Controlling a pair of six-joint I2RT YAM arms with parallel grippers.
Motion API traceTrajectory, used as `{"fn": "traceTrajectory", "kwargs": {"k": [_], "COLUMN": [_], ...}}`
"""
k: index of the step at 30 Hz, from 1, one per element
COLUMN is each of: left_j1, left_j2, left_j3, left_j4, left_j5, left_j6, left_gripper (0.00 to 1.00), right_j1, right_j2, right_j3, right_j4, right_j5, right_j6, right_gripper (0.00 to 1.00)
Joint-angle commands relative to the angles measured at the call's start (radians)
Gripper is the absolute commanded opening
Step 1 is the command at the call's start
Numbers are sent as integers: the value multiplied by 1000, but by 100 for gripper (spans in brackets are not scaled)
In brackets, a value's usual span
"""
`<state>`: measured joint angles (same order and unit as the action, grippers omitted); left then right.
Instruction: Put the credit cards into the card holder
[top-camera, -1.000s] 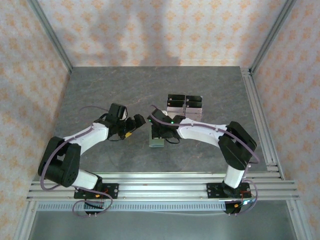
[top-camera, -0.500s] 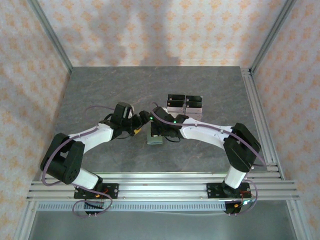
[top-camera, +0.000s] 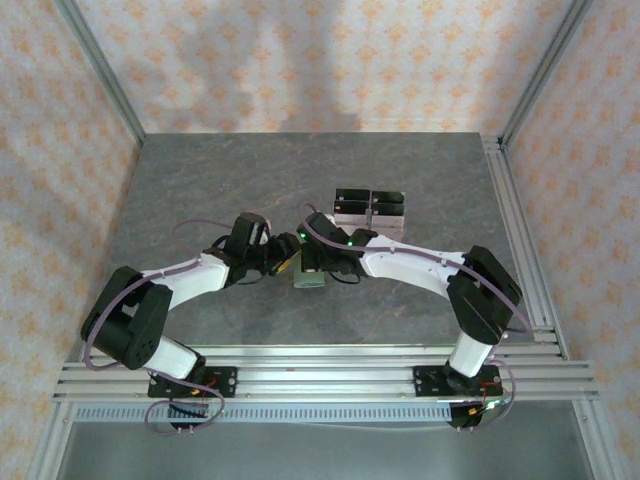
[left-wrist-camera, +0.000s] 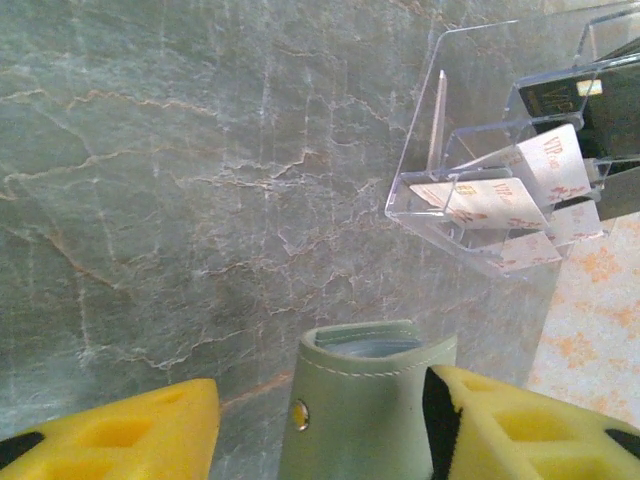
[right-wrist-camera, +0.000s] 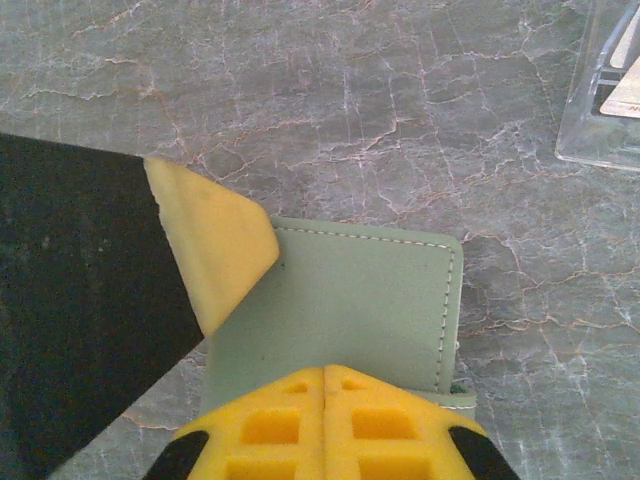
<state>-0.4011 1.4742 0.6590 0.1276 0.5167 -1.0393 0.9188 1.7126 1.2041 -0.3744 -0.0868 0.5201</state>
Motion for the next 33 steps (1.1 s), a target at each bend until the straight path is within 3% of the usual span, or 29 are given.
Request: {"fn": "traceTrajectory", "kwargs": {"k": [1, 7, 16, 25, 26, 28, 29, 33], "left_j1": [-16, -22, -21, -21, -22, -23, -22, -24], "left_j2": [-28, -20, -43, -24, -22, -20, -20, -24], "left_j3": [-5, 19, 45, 64, 68, 72, 77, 92], "left_j4": [39, 21, -39, -48, -48, -46, -47, -66], "left_j5": [-15, -52, -145, -164, -167, -165, -164, -163], "left_j6": [-4, 11, 96, 159, 162, 165, 164, 170], "left_gripper": [45, 0, 0, 0, 0, 0, 0, 0], "right_j1": [-6, -9, -57, -115, -115, -114, -115, -101], "right_j2": [-19, -18, -91, -161, -159, -148, -139, -89], "right_j3": [21, 20, -68, -151, -145, -137, -133, -94], "right_j4": [15, -6, -100, -53, -38, -3, 13, 48], "right_j5": [5, 14, 113, 60, 35, -9, -31, -80], "right_j6": [8, -3, -6, 7, 9, 30, 41, 58], "right_gripper": [0, 0, 0, 0, 6, 34, 42, 52]}}
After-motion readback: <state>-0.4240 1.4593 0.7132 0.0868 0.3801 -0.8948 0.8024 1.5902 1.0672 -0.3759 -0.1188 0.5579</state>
